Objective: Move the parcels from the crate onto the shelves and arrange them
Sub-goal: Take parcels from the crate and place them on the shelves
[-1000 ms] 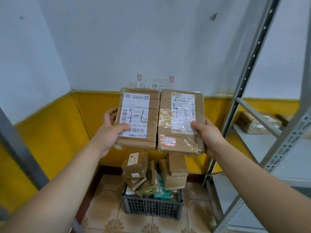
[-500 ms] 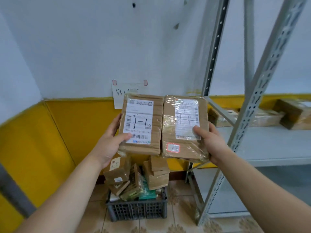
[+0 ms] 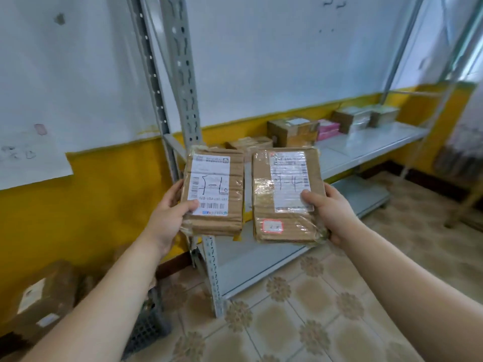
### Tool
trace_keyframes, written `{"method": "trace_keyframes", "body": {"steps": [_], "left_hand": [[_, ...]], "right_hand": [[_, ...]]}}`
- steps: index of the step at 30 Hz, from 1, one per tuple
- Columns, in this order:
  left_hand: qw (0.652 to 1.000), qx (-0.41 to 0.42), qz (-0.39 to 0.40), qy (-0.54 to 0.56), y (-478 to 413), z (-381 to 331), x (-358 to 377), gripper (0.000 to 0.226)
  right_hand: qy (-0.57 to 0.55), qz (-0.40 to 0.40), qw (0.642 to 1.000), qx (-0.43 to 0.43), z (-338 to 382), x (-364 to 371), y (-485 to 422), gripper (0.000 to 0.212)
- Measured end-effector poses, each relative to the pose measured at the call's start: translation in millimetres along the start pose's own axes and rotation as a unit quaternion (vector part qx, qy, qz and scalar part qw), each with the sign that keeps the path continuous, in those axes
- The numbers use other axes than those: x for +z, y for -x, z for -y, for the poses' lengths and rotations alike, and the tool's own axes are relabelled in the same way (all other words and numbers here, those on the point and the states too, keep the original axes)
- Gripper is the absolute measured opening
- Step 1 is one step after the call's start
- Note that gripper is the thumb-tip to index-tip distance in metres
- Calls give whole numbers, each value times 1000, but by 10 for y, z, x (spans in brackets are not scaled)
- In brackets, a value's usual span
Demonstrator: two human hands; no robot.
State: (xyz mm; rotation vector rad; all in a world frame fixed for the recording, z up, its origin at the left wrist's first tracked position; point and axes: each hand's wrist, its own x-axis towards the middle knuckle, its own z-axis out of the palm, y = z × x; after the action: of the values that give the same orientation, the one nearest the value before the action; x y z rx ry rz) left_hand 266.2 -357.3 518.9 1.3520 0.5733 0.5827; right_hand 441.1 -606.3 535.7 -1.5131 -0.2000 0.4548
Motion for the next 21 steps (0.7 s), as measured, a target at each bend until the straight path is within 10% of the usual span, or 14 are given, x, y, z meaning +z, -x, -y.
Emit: {"method": "trace_keyframes", "body": {"steps": [9,21], "left_hand": [[991,-64,110,-40,-886,406,1338,62],[989,-125,66,-33,-2818,664,1652,61]], "right_hand": [[-41,-108,993,15,-101,-1006,-520,31],[-4,-100,993,67,-182,-680,-2459,38]]}}
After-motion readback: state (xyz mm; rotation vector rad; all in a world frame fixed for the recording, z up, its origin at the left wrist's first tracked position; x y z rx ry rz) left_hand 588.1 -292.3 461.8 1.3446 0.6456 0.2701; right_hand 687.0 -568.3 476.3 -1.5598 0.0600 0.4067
